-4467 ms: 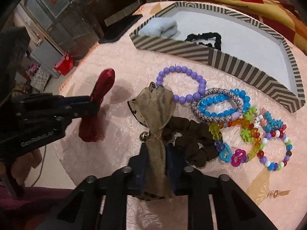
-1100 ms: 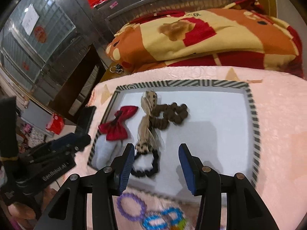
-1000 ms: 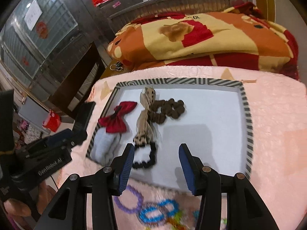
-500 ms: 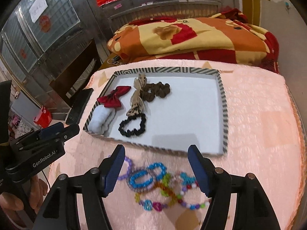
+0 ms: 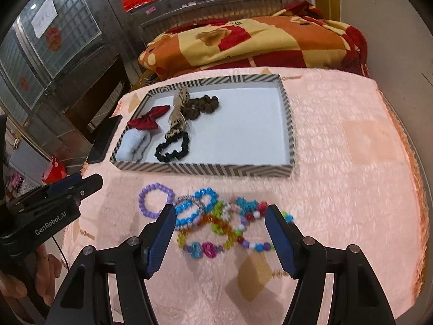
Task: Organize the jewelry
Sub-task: 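Move both grippers back toward the beaded bracelets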
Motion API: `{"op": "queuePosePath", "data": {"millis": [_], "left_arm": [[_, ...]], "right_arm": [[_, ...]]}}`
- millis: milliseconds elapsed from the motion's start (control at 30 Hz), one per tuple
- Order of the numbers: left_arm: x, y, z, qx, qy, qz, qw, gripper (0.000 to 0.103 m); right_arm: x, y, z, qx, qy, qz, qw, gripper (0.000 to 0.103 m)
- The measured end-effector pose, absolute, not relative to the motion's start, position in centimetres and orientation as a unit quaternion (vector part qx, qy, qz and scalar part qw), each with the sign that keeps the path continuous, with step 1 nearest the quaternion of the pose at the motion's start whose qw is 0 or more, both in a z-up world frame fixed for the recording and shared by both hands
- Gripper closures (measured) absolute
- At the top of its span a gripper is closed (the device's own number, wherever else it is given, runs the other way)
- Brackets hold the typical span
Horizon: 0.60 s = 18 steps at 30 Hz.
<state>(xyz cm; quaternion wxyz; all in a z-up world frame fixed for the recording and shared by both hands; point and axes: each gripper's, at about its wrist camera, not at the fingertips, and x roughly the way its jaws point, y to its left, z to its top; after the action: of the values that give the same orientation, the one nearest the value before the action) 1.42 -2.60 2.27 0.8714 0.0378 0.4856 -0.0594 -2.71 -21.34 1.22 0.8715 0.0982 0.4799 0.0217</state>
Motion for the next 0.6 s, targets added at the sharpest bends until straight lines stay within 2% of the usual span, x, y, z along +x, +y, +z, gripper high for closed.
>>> {"op": "queuePosePath", "data": {"millis": [600], "left_arm": [[0.1, -3.3, 1.8, 0.052, 0.490, -0.071, 0.867, 0.057]], "right_arm": [[-4.4, -21.7, 0.5, 0.106, 0.485, 0.015, 0.868, 0.037]]}}
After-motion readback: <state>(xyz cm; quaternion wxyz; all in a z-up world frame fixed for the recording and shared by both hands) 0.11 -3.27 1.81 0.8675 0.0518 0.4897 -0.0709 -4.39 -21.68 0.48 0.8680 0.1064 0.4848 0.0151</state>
